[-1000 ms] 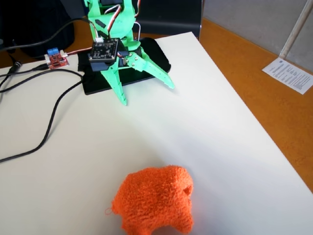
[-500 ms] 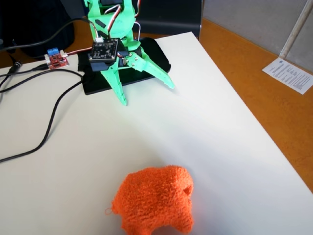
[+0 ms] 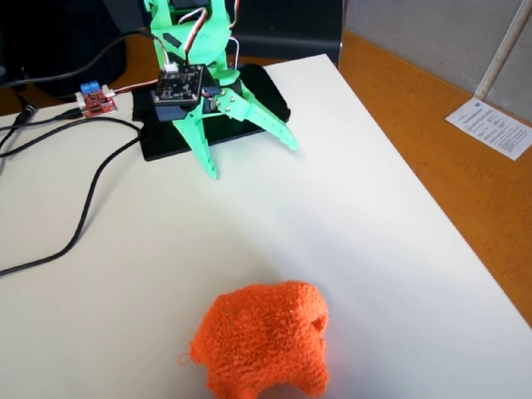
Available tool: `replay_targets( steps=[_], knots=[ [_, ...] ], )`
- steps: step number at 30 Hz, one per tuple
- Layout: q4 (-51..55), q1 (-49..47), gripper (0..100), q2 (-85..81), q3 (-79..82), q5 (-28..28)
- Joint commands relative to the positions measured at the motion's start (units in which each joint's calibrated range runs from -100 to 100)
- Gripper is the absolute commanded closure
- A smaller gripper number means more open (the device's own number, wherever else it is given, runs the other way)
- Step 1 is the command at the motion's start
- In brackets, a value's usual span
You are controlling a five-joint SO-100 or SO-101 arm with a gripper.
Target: Remove orange objects from table
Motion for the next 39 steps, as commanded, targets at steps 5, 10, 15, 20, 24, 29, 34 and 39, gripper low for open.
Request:
replay_targets(
  steps=[5,10,15,20,24,29,34,39],
  knots=[
    [-33.0,5.8,48,31.1,-26.0,4.7],
    [-35.3,8.9,48,61.7,-57.4,3.6],
    [-38.5,10.8,49,80.9,-76.5,3.7],
    [-48.6,11.5,51,90.1,-80.9,4.5],
    [-48.1,10.8,51,93.8,-79.5,5.1],
    [-47.5,10.3,66,96.7,-76.2,4.2],
    [-47.5,10.5,91,97.8,-76.0,2.7],
    [-47.6,10.1,87,99.4,-76.9,3.4]
  ],
)
